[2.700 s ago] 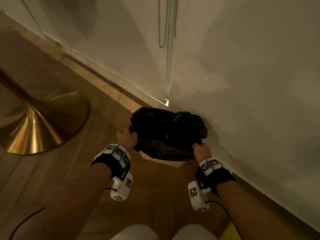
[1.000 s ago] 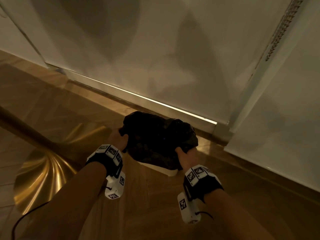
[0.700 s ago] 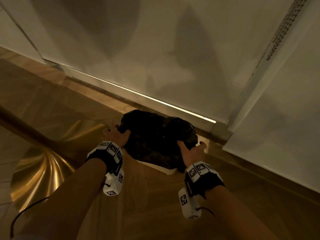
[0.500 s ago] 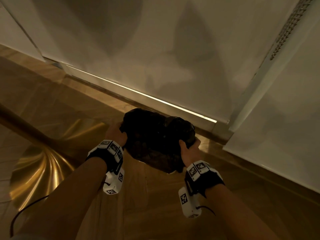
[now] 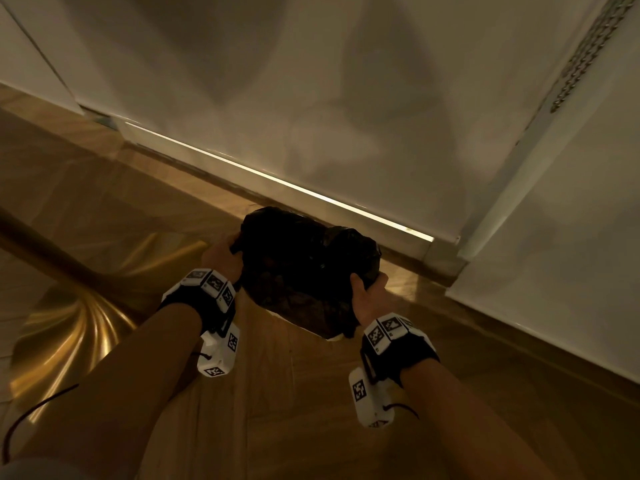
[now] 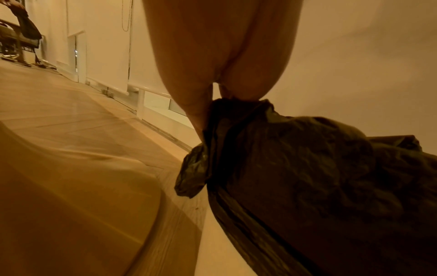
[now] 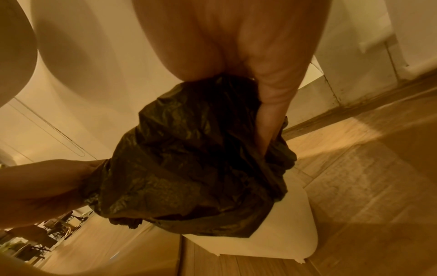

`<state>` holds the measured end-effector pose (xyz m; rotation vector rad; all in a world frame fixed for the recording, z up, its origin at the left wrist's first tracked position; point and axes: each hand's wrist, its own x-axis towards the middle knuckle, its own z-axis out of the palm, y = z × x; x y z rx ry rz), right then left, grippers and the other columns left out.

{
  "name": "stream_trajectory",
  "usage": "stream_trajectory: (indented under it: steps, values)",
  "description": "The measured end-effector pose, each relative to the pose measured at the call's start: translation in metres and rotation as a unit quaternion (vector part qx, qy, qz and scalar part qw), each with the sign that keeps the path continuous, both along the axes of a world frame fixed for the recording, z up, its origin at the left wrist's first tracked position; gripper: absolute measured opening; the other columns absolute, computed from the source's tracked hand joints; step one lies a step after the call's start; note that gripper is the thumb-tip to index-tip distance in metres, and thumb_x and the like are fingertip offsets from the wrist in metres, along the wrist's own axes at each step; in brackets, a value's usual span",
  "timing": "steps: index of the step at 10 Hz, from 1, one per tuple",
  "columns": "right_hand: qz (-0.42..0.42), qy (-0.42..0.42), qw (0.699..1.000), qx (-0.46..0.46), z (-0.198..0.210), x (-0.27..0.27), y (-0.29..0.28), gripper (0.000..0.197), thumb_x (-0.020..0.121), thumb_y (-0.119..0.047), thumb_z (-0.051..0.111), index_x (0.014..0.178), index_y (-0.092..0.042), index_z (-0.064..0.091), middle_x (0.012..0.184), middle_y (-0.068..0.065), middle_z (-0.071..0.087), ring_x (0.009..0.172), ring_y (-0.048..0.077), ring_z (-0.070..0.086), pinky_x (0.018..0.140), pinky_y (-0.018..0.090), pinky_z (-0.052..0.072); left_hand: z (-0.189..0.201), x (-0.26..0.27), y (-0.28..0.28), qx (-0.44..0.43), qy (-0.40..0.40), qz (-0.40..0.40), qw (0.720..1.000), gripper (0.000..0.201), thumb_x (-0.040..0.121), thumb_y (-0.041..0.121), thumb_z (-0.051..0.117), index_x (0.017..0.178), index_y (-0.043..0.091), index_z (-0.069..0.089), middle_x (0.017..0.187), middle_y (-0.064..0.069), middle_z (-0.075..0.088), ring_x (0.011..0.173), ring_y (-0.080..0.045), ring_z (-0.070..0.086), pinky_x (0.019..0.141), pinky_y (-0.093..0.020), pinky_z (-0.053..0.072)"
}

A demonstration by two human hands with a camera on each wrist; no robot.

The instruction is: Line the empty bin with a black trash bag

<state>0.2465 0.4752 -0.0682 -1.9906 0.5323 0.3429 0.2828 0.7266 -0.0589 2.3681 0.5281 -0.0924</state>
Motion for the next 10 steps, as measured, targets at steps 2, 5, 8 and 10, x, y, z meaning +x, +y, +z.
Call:
stream_trajectory:
  steps: [2, 5, 8, 10]
  values:
    - [-0.012, 0.000, 1.000, 0.022, 0.002, 0.000, 0.001, 0.053, 0.095, -0.035, 0.042, 0.136, -0.005, 0.027, 0.130, 0.023, 0.052, 0.114, 0.039, 0.055, 0.090, 0.040, 0.044, -0.005, 0.002, 0.000, 0.018, -0.006, -0.008, 1.000, 0.049, 0.096, 0.011, 0.037, 0.143, 0.024, 0.036, 0.125, -0.022, 0.060, 0.105, -0.042, 0.058, 0.084, -0.039, 0.045]
    - [-0.032, -0.003, 0.998, 0.051, 0.002, 0.004, 0.008, 0.050, 0.097, -0.030, 0.040, 0.136, -0.003, 0.027, 0.134, 0.023, 0.049, 0.117, 0.039, 0.053, 0.088, 0.037, 0.041, -0.003, 0.003, 0.002, 0.055, 0.012, -0.024, 0.998, 0.049, 0.098, 0.015, 0.035, 0.145, 0.028, 0.031, 0.114, -0.027, 0.063, 0.098, -0.045, 0.060, 0.075, -0.041, 0.047]
    - [-0.044, 0.001, 0.998, 0.048, 0.004, 0.003, 0.007, 0.055, 0.093, -0.034, 0.047, 0.135, -0.003, 0.030, 0.134, 0.022, 0.048, 0.119, 0.037, 0.051, 0.093, 0.039, 0.042, 0.002, 0.003, -0.004, 0.065, -0.007, -0.022, 0.998, 0.048, 0.094, 0.023, 0.042, 0.141, 0.015, 0.038, 0.132, -0.022, 0.054, 0.117, -0.042, 0.052, 0.101, -0.047, 0.042]
    - [-0.034, 0.004, 0.999, -0.011, 0.017, -0.003, -0.007, 0.072, 0.083, -0.055, 0.051, 0.136, -0.009, 0.033, 0.135, 0.017, 0.042, 0.122, 0.037, 0.047, 0.099, 0.046, 0.043, 0.029, -0.011, -0.027, 0.173, -0.037, -0.003, 0.984, 0.057, 0.090, 0.038, 0.046, 0.142, 0.020, 0.032, 0.144, -0.016, 0.038, 0.133, -0.038, 0.032, 0.110, -0.051, 0.027]
